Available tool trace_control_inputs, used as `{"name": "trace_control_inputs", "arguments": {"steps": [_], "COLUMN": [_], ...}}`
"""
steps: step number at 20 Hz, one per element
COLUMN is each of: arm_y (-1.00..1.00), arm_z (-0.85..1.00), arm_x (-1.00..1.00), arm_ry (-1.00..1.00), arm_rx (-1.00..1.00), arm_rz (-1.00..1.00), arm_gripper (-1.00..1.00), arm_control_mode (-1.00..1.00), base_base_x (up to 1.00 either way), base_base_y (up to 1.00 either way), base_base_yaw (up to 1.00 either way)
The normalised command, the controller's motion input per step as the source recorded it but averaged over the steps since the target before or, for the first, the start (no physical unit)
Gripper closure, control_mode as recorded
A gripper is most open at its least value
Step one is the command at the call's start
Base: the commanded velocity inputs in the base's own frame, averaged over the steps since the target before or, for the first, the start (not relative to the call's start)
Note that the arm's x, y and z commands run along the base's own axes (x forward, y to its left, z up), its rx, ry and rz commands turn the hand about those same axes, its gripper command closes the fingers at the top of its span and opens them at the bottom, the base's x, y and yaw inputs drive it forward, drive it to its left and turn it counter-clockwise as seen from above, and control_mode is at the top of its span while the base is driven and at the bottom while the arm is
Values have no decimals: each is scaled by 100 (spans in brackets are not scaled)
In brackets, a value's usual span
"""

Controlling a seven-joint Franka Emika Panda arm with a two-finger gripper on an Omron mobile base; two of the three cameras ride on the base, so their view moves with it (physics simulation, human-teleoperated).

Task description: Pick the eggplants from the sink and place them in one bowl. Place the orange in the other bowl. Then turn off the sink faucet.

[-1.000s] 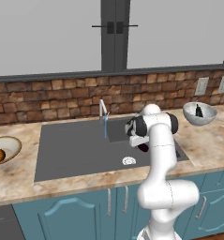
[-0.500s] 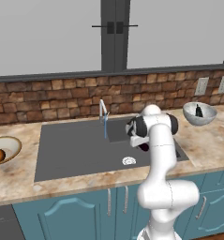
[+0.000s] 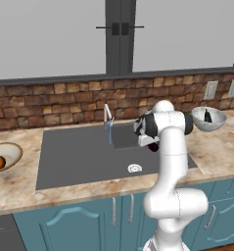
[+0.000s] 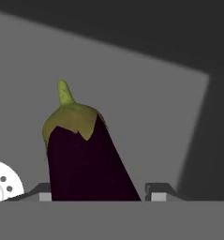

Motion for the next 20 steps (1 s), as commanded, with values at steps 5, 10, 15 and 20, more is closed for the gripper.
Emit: {"name": "trace_control_inputs", "arguments": {"steps": [5, 10, 15, 20], "arm_y": [-11, -11, -10, -13], "arm_z": [74, 80, 82, 74], "arm_x": [-37, -46, -46, -39], "arm_ry": [-17, -21, -21, -15], "arm_rx": [0, 0, 0, 0], "arm_rz": [-3, -3, -3, -5], "arm_gripper": [100, 100, 100, 100], "arm_control_mode": [-100, -100, -100, -100], "base_base_x": [0, 0, 0, 0], "base_base_y": [0, 0, 0, 0], "base_base_yaw": [0, 0, 0, 0]}}
